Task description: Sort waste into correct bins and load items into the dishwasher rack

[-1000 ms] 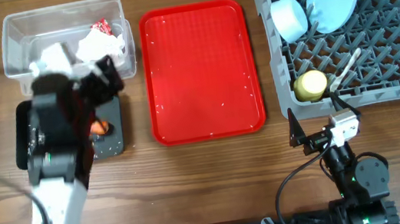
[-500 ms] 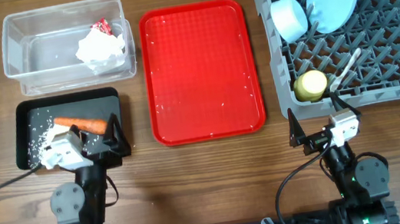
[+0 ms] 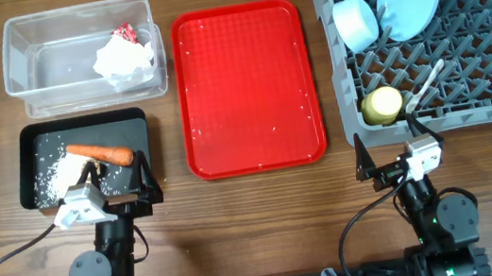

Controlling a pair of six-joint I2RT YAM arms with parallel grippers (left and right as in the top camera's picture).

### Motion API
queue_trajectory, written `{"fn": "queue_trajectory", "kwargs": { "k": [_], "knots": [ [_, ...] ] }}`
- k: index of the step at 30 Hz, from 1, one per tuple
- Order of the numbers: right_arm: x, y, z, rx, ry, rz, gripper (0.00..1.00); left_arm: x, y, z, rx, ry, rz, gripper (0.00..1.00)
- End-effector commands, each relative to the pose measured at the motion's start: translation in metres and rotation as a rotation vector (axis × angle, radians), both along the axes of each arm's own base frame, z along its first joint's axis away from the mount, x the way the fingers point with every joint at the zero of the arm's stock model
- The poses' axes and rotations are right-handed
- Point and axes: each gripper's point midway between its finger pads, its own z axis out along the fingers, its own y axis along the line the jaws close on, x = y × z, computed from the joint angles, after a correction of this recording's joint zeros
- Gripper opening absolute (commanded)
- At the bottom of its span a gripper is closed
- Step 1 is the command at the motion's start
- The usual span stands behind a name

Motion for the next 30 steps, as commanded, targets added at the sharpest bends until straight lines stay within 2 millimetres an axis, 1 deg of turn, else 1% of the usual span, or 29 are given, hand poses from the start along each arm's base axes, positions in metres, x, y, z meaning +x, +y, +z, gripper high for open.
{"fn": "queue_trajectory", "kwargs": {
  "k": [1, 5, 13, 15, 18, 19, 30],
  "knots": [
    [0.000, -0.003, 0.001, 0.019, -0.001, -0.018, 1.00, -0.003, 0.005, 0.004, 0.018, -0.031, 0.026, 1.00],
    [0.000, -0.003, 0.001, 0.019, -0.001, -0.018, 1.00, -0.003, 0.006, 0.003, 0.017, -0.029, 0.032, 1.00],
    [0.000, -0.003, 0.001, 0.019, -0.002, -0.018, 1.00, -0.002, 0.009, -0.014, 0.013, 0.034, 0.046, 1.00],
    [0.000, -0.003, 0.001, 0.019, -0.001, -0.018, 0.99, 0.002, 0.009, -0.027, 0.009, 0.032, 0.045, 1.00],
    [0.000, -0.003, 0.001, 0.019, -0.001, -0.018, 1.00, 0.001, 0.009, -0.036, 0.007, 0.072, 0.044, 1.00],
    [0.000, -0.003, 0.001, 0.019, -0.002, -0.018, 1.00, 0.001, 0.008, -0.049, 0.000, 0.125, 0.041, 1.00],
    [0.000, -0.003, 0.001, 0.019, -0.002, -0.018, 1.00, 0.001, 0.008, -0.048, 0.001, 0.122, 0.038, 1.00]
  ]
}}
